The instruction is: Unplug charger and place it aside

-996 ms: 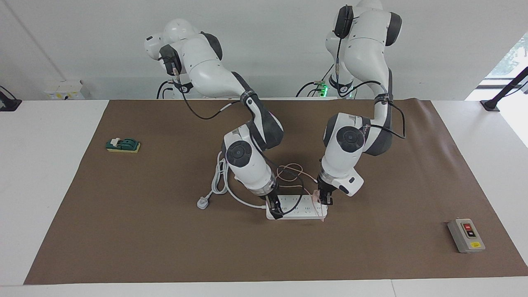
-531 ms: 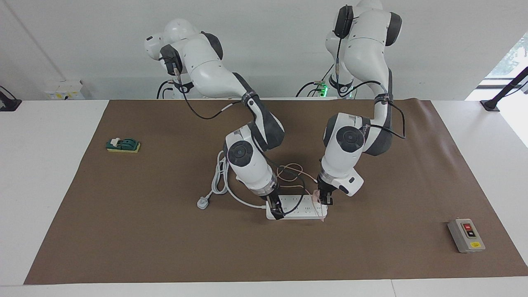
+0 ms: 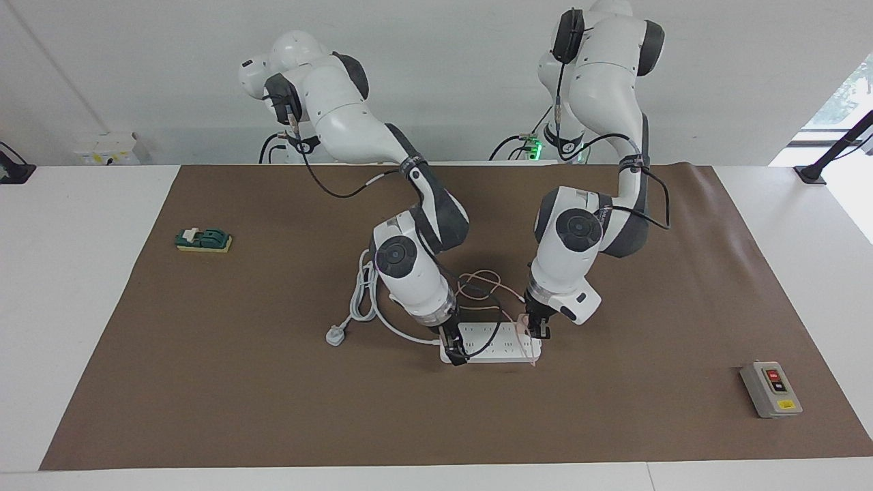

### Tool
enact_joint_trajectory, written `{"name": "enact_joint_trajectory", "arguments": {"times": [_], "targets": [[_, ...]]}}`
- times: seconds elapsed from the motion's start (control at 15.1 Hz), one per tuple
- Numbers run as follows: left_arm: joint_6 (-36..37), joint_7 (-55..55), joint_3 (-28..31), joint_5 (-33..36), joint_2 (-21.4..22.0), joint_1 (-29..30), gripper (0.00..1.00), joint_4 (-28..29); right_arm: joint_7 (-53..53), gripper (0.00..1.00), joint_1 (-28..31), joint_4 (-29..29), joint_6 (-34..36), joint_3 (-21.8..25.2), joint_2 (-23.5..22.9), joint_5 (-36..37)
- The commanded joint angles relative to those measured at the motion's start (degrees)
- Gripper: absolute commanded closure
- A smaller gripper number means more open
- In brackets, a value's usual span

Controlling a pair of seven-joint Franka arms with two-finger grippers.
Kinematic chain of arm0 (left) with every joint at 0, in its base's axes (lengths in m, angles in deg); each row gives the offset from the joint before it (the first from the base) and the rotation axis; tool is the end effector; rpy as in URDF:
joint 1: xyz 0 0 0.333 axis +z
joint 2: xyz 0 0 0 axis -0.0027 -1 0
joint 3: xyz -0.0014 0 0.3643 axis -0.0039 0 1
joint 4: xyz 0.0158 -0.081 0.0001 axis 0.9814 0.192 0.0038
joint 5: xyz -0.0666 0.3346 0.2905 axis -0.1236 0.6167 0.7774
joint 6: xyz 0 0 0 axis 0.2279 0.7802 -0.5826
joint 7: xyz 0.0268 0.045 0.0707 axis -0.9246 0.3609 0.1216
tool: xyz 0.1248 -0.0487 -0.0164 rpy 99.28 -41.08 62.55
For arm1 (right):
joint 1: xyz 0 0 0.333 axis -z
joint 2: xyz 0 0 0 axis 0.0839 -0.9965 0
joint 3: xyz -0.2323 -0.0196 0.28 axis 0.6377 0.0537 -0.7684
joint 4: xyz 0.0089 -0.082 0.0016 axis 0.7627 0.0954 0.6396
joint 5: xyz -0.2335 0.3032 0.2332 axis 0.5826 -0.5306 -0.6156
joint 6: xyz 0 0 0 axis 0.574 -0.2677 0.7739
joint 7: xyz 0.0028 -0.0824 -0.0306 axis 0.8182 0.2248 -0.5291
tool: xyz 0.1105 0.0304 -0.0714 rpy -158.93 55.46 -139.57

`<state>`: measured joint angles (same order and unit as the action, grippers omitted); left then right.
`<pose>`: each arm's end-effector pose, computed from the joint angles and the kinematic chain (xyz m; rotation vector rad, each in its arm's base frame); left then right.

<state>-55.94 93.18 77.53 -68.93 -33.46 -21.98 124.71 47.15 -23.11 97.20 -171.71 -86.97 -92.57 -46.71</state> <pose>0.7213 -0.3100 0.3184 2.3298 2.0603 -0.0160 0.7793 0.4239 0.2649 -2.1230 1.8695 0.2862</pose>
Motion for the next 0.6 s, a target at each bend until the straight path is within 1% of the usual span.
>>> {"name": "enact_joint_trajectory", "arguments": {"times": [0.0, 0.2, 0.27, 0.33, 0.4, 0.53], "targets": [[-1.2, 0.6, 0.5, 0.8, 1.8, -0.7, 0.8, 2.8, -0.7, 0.0, 0.1, 2.3, -1.2, -0.2, 1.1, -1.8], [-1.3, 0.6, 0.5, 0.8, 1.8, -0.7, 0.8, 2.8, -0.6, 0.0, -0.2, 4.1, -3.6, -0.3, 1.4, -2.1], [-1.3, 0.6, 0.5, 0.8, 1.8, -0.7, 0.81, 2.8, -0.6, 0.01, -0.2, 4.7, -4.2, -0.3, 1.5, -2.1], [-1.3, 0.6, 0.5, 0.8, 1.8, -0.6, 0.85, 2.8, -0.6, 0.01, -0.2, 5.1, -4.7, -0.3, 1.6, -2.1], [-1.3, 0.6, 0.5, 0.8, 1.8, -0.6, 0.85, 2.8, -0.6, 0.01, -0.2, 5.1, -4.7, -0.3, 1.6, -2.1], [-1.3, 0.6, 0.5, 0.8, 1.8, -0.6, 0.85, 2.8, -0.6, 0.06, -0.2, 5.1, -4.6, -0.3, 1.6, -2.2]]}}
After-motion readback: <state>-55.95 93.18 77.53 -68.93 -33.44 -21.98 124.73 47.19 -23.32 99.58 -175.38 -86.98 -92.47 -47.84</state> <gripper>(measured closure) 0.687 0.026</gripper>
